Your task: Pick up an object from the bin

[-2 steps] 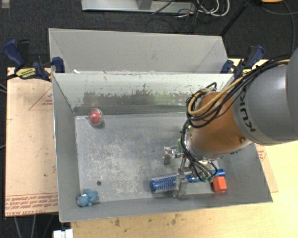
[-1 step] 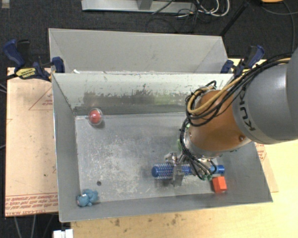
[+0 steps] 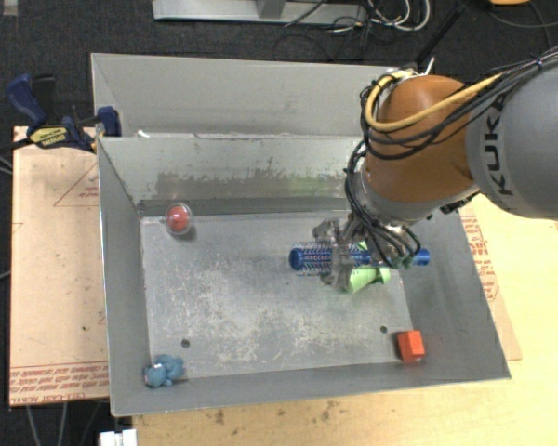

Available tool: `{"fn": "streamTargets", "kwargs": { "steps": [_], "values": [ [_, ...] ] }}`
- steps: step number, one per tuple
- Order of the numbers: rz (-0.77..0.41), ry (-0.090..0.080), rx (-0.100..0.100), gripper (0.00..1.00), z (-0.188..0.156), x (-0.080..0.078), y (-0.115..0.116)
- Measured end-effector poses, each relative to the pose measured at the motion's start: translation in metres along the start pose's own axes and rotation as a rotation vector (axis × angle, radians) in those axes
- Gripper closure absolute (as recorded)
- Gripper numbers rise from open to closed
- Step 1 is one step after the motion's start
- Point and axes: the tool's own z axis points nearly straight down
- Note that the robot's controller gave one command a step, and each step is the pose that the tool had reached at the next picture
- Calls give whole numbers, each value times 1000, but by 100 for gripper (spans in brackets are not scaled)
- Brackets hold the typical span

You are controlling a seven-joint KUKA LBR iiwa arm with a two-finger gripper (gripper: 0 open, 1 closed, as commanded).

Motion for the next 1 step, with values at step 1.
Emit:
{"fn": "streamTargets", "kwargs": {
  "steps": [1],
  "values": [
    [-154,8,0,100,-64,44,-11]
  ]
}}
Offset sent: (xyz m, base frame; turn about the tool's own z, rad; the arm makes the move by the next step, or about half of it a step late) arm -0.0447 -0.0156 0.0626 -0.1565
